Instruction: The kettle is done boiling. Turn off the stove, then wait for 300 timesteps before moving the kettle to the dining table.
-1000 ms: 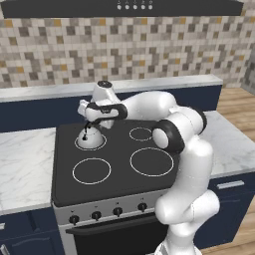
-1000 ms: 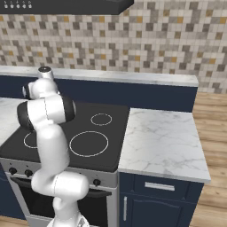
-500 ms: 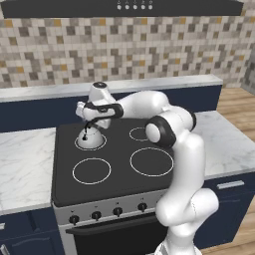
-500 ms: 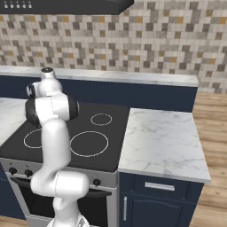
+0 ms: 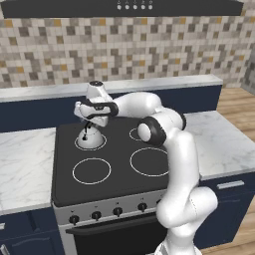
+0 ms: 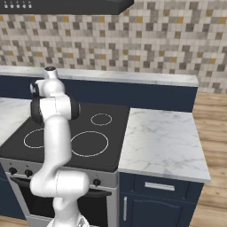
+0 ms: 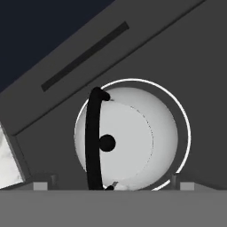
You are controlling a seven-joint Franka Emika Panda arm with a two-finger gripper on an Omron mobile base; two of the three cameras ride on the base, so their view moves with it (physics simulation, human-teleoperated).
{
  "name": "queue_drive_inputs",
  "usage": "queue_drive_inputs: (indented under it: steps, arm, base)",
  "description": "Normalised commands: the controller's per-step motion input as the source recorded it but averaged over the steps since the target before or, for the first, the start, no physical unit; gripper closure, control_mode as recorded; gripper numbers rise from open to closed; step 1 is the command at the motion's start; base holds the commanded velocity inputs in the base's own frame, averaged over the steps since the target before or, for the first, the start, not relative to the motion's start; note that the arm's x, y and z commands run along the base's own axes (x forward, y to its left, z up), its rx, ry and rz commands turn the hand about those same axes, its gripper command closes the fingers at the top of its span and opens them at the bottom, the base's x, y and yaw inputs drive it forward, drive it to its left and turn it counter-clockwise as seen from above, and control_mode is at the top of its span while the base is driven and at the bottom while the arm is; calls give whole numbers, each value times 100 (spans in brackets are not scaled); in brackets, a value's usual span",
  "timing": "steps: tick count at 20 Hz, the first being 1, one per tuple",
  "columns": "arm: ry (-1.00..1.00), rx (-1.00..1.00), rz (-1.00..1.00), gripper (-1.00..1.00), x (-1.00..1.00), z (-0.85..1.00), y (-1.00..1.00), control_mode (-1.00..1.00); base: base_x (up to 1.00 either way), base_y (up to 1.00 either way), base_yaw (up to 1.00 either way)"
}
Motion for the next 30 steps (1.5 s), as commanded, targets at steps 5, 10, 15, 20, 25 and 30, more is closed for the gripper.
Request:
queue_drive_inputs:
  steps: [5, 10, 15, 20, 25, 30]
  arm:
    - [6, -2, 3, -100, 34, -13, 12, -100]
    - [5, -3, 4, -100, 28, -15, 10, -100]
    - [1, 0, 6, -100, 10, -5, 1, -100]
    - [0, 0, 5, 100, 2, -2, 3, -100]
    - [0, 0, 1, 100, 0, -1, 0, -100]
    - [0, 0, 0, 100, 0, -4, 0, -100]
  base:
    - [0, 0, 0]
    - [0, 0, 0]
    - [0, 0, 0]
    - [0, 0, 0]
    - [0, 0, 0]
    - [0, 0, 0]
